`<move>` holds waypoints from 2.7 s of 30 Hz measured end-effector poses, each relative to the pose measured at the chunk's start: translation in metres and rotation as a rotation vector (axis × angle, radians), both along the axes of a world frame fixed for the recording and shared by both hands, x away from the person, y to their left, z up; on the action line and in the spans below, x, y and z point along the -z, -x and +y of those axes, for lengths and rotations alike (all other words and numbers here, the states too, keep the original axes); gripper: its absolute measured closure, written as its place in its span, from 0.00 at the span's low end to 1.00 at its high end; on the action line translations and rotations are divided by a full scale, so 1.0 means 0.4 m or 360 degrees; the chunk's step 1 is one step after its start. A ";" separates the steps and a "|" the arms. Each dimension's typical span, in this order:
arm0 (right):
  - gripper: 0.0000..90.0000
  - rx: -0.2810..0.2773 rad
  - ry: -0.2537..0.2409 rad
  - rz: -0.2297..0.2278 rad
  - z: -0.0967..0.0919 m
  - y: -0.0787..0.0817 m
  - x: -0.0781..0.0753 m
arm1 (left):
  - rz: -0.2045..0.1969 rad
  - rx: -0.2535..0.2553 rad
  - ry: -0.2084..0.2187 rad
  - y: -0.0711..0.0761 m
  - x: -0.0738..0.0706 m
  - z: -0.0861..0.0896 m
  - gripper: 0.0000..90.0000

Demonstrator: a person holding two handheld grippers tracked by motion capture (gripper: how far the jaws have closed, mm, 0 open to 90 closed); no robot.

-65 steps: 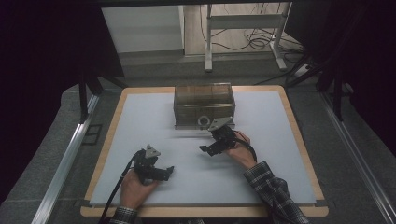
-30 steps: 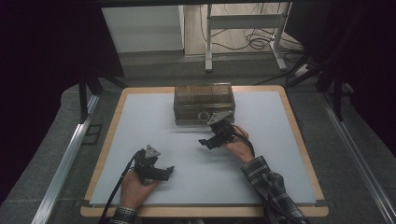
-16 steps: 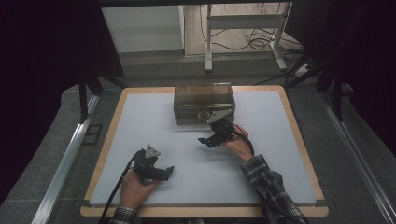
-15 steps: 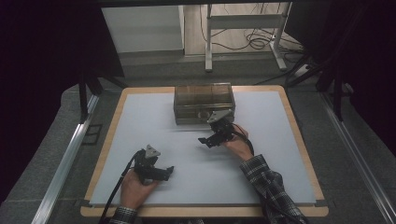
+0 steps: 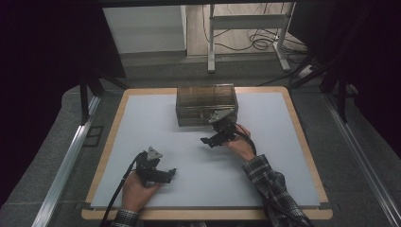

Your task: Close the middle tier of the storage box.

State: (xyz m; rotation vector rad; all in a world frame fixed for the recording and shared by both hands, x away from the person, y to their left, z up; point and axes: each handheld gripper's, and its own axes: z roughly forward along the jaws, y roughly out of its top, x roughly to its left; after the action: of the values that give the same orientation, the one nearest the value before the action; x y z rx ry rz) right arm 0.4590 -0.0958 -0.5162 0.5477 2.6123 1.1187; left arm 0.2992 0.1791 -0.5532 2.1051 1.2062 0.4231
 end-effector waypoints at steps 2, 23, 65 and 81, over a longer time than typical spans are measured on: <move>0.12 0.0004 -0.0004 0.0004 0.000 -0.003 0.000 | 0.0000 0.0000 0.0000 0.000 0.000 0.000 0.00; 0.12 0.0020 0.0000 0.0025 0.006 -0.025 -0.001 | -0.0001 0.0001 0.0000 0.000 0.000 0.000 0.00; 0.11 0.0041 -0.0005 0.0034 0.009 -0.042 0.009 | -0.0001 0.0001 0.0000 0.000 0.000 0.000 0.00; 0.11 0.0010 0.0002 -0.0001 0.005 -0.016 -0.003 | -0.0001 0.0000 0.0000 0.000 0.000 0.000 0.00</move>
State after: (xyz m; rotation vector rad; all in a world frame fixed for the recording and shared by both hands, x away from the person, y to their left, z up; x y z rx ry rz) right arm 0.4656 -0.0939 -0.5149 0.5545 2.6087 1.1155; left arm 0.2992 0.1791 -0.5533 2.1050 1.2055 0.4236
